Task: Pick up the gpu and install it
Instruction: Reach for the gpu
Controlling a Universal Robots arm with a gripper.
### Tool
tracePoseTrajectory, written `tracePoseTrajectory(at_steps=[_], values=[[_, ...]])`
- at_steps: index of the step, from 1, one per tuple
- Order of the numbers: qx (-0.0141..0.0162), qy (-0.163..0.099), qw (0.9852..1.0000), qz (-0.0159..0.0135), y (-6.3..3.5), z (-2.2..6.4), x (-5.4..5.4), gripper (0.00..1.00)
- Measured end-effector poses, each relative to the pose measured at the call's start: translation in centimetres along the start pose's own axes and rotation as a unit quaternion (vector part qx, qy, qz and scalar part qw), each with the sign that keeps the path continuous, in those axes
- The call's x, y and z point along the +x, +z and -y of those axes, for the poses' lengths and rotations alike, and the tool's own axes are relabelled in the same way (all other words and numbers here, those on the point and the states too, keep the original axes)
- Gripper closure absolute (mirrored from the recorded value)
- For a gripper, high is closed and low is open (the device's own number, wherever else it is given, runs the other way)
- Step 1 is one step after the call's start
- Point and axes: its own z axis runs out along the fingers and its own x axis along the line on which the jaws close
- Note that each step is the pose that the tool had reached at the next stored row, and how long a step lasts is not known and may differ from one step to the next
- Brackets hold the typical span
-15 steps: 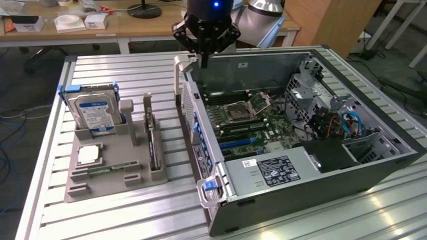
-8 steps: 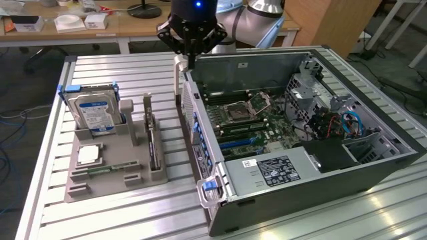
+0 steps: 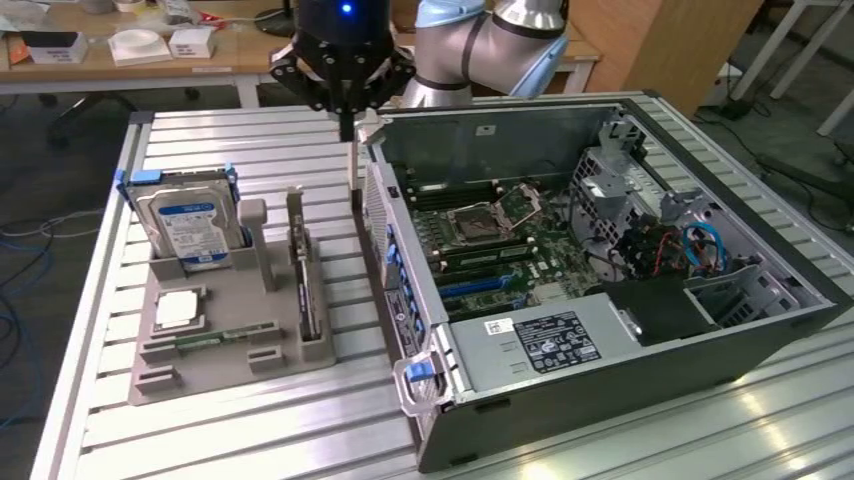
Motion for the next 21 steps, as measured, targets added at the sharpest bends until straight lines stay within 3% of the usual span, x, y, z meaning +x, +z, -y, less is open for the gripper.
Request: tracePoseTrajectory(at_steps=[18,21], values=[[0.0000,0.000,1.0000,0.0000,-0.17,0.55,7.4,0.90],[0.0000,0.000,1.0000,0.0000,-0.18,0.60,8.0,0.90]])
